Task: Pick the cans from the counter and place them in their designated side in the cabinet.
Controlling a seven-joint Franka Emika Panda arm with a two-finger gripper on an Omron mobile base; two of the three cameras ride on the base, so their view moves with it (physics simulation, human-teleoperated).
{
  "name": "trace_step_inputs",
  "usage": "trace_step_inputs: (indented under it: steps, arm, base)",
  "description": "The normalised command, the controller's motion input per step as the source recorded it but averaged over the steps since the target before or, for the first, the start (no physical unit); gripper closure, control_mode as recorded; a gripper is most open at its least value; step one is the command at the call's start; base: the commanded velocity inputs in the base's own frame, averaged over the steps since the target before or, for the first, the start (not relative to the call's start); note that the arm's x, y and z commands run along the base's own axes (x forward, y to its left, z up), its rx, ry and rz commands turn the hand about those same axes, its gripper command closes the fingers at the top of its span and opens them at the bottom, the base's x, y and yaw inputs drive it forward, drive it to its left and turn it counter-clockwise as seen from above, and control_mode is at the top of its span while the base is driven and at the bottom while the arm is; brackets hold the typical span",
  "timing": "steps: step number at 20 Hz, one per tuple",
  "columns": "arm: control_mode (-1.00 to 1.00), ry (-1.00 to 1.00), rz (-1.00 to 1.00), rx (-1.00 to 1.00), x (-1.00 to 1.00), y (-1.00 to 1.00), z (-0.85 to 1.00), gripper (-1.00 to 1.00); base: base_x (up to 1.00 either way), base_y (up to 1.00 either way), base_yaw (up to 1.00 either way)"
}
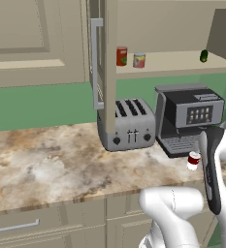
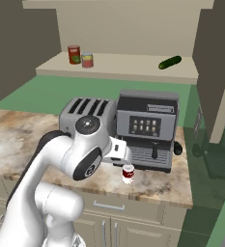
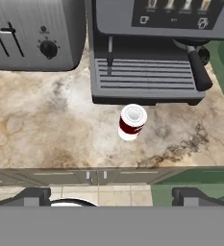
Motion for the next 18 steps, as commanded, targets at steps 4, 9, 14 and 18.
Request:
trace_step_inputs:
  steps: [4,9,14,18]
  arm:
    - [-1.0,0.0,0.0,0.0,0.09,-0.05,-0.1,-1.0]
    - [-1.0,0.0,0.0,0.0,0.07,-0.07,-0.11,-1.0]
    - [-1.0,0.0,0.0,0.0,0.06,-0.05,-0.1,-1.0]
    - [-1.0,0.0,0.0,0.0,0.07,-0.01,-0.09,-1.0]
  base:
    - [0.0,0.0,0.0]
    - [0.0,0.0,0.0]
    - [0.0,0.0,0.0]
    - [0.0,0.0,0.0]
